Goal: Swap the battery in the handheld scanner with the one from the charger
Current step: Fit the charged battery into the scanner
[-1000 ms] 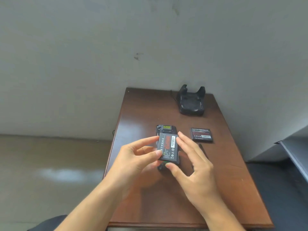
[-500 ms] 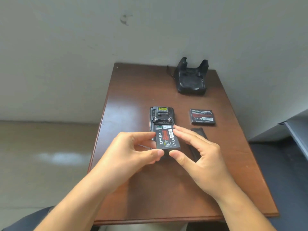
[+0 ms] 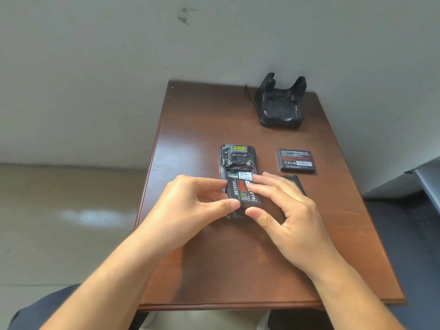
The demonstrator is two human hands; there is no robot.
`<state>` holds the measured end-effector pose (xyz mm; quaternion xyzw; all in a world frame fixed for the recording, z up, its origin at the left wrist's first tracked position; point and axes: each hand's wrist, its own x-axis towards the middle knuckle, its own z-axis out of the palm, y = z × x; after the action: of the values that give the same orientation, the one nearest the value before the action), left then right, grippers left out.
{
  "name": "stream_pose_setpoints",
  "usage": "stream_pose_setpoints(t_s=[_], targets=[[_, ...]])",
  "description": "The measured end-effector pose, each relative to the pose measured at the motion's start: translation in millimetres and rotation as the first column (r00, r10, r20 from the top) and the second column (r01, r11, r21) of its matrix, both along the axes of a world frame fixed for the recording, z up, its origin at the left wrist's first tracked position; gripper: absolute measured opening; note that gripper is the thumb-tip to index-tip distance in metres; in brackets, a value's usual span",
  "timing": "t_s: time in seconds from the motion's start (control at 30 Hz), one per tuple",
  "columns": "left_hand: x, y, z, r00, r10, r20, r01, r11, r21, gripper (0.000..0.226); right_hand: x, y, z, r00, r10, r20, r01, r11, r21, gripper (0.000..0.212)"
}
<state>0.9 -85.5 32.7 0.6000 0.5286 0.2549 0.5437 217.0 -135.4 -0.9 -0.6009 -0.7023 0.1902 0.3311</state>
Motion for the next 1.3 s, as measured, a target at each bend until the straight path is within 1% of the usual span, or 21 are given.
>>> stream_pose_setpoints(t_s=[0.1, 0.2, 0.27, 0.5, 0.6, 0.7, 0.8, 0.97, 1.1, 1.17, 1.3], targets=[[2, 2, -1, 0.999, -0.001, -0.036, 0.003, 0.999, 0.034, 0.053, 0, 2, 1, 1.0, -0.003, 0.006, 0.003, 1.0, 0.004, 0.048], [3, 5, -3, 0.991, -0.007, -0.133, 0.021, 0.994, 0.105, 0.05, -1, 4, 2, 1.0, -0.023, 0.013, 0.024, 0.999, -0.023, 0.049], [4, 6, -3, 0.985, -0.003, -0.17, 0.026, 0.991, 0.135, 0.048, -2, 6, 1, 0.999, -0.039, 0.01, 0.04, 0.999, -0.03, 0.047], [8, 10, -7, 0.986, 0.026, -0.168, 0.0, 0.988, 0.155, 0.043, -3, 13, 0, 0.997, -0.066, -0.035, 0.066, 0.998, -0.001, 0.045], [9, 11, -9, 0.979, 0.044, -0.197, -0.012, 0.987, 0.16, 0.047, -3, 13, 1, 0.996, -0.077, -0.052, 0.076, 0.997, -0.011, 0.045], [9, 11, -10, 0.97, 0.053, -0.239, -0.004, 0.98, 0.201, 0.057, -3, 14, 1, 0.993, -0.092, -0.078, 0.091, 0.996, -0.015, 0.046], [11, 8, -8, 0.97, 0.042, -0.24, 0.014, 0.973, 0.229, 0.065, -4, 14, 2, 0.993, -0.091, -0.074, 0.09, 0.996, -0.017, 0.046], [14, 7, -8, 0.963, 0.011, -0.27, 0.059, 0.966, 0.251, 0.056, -5, 14, 3, 0.994, -0.085, -0.064, 0.084, 0.996, -0.023, 0.045], [12, 9, -10, 0.951, -0.014, -0.308, 0.092, 0.967, 0.238, 0.056, -6, 13, 6, 0.995, -0.083, -0.053, 0.082, 0.996, -0.033, 0.046], [11, 10, -10, 0.949, -0.027, -0.315, 0.105, 0.967, 0.232, 0.053, -7, 13, 6, 0.996, -0.079, -0.034, 0.078, 0.996, -0.039, 0.044], [12, 12, -13, 0.941, -0.016, -0.339, 0.109, 0.961, 0.256, 0.046, -8, 14, 8, 0.996, -0.082, -0.019, 0.081, 0.995, -0.05, 0.04]])
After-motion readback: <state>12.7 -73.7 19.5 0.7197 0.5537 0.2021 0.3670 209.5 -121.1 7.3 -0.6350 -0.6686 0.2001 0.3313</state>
